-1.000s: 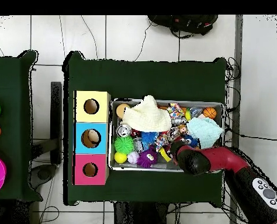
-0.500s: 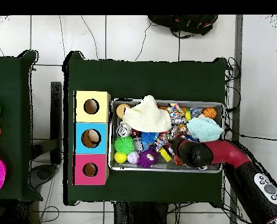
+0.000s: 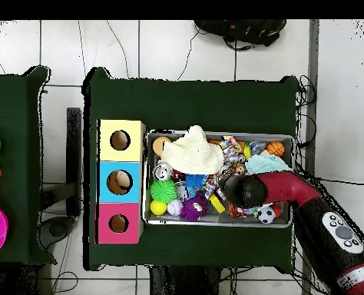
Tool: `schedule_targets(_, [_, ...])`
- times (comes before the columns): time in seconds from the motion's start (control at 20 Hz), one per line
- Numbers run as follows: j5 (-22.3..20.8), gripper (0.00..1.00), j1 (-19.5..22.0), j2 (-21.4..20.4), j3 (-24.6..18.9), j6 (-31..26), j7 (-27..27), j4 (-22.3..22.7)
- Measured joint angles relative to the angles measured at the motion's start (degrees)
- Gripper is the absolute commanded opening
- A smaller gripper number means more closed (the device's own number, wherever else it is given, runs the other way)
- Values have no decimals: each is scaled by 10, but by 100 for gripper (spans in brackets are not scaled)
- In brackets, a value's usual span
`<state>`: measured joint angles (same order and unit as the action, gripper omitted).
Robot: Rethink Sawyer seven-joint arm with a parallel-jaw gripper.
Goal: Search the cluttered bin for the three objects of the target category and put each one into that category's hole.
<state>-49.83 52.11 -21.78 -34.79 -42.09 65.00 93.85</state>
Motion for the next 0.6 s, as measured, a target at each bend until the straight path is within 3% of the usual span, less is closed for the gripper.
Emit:
schedule_targets(0.3, [35,100,-98,-27,75,-31,97,-31])
schedule_targets(0.6, [71,100,-138,-23,116,-49,163,-61])
